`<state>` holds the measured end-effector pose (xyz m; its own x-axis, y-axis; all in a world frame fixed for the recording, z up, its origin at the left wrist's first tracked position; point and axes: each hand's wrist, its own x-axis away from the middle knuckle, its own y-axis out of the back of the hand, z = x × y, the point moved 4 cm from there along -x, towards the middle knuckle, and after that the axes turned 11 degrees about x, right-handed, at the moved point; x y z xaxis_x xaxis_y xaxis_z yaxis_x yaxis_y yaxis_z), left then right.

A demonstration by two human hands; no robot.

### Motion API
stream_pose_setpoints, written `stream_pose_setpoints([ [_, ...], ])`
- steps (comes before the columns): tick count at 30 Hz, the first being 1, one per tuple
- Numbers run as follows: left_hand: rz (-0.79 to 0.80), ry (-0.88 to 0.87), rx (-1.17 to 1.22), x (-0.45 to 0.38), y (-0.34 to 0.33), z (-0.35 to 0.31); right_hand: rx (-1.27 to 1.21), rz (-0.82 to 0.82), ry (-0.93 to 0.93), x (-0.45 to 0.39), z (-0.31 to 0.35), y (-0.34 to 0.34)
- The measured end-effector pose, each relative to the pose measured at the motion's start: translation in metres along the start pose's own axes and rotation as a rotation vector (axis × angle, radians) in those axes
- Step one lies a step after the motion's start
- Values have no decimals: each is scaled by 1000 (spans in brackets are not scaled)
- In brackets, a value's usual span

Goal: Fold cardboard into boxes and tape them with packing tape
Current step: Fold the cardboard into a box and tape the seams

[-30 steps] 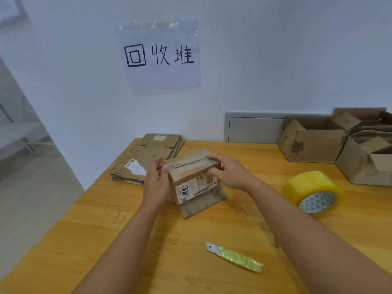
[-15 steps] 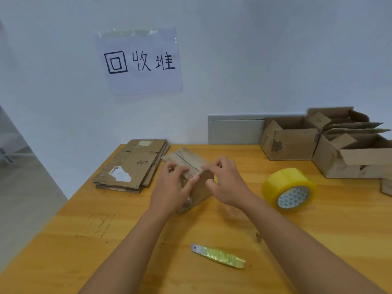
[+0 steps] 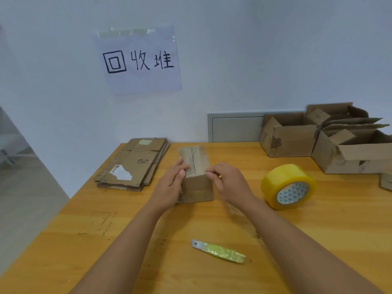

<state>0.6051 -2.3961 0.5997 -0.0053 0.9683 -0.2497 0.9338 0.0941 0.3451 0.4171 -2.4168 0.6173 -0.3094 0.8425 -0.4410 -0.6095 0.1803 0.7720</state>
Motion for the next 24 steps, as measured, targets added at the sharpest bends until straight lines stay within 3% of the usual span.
stream_pose_setpoints([
  [7, -35, -66, -89, 4, -4, -7, 49, 64, -14, 5, -8, 31],
  [11, -264, -327, -271, 22, -16, -35, 388, 17, -10, 14, -35, 70],
  [13, -217, -445, -316, 31, -39, -50, 601, 90, -35, 18, -49, 80],
  [16, 124, -286, -443, 32, -90, -50, 770, 205, -72, 24, -63, 87],
  [18, 257, -137, -544, 27, -114, -41, 834, 272, -81, 27, -65, 86],
  [24, 325, 139, -669, 17, -132, -22, 909, 389, -87, 30, -65, 87],
])
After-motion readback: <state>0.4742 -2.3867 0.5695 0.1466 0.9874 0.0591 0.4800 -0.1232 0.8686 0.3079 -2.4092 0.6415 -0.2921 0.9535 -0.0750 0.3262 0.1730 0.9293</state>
